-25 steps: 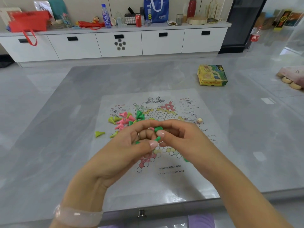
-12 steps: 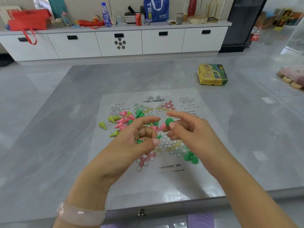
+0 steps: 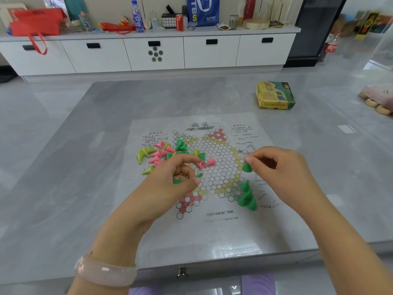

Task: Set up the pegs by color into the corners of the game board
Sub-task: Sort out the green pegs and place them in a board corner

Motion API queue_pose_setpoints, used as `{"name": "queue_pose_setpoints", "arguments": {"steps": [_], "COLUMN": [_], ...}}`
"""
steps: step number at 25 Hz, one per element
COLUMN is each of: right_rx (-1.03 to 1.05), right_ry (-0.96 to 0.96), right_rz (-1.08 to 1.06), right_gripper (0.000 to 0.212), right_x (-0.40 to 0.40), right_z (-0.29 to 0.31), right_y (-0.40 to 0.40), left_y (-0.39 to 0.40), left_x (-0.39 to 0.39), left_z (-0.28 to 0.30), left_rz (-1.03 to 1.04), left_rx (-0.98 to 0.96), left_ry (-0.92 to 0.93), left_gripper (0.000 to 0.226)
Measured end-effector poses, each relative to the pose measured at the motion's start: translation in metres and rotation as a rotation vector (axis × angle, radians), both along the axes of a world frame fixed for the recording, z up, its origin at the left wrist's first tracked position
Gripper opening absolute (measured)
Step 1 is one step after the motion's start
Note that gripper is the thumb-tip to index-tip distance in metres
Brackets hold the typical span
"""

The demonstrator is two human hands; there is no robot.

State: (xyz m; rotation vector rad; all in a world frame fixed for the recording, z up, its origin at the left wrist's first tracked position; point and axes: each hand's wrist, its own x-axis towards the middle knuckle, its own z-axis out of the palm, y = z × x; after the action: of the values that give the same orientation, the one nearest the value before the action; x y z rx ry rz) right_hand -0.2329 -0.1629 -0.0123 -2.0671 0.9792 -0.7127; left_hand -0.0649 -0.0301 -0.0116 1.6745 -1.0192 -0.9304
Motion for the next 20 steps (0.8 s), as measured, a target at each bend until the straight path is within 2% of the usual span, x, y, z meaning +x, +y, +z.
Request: {"name": "queue_pose_setpoints", "arguments": {"steps": [4,9,20], "right_rx": [-0.045,-0.206,-0.199], "right_ry": [0.112,0.351,0.471], "right_rz": [0.047,0.154,0.182], "right_gripper": [0.012,0.01,0.015], "right_x": [-0.001,0.003,0.004], "right_z": [-0.004,-0.016,-0.02], "right_y": [0.0,-0.002,-0.002], "left_y": [0.0,-0.001,0.001], "left_x": [-0.002,-0.002,-0.001], "left_z": [0.0,0.0,0.002], "left_rz": [0.018,0.021,0.017], "left_rx": [0.058,0.074,0.064], "left_ry": [-0.113,-0.133,-0.135], "left_gripper": [0.019,0.02,0.021]}}
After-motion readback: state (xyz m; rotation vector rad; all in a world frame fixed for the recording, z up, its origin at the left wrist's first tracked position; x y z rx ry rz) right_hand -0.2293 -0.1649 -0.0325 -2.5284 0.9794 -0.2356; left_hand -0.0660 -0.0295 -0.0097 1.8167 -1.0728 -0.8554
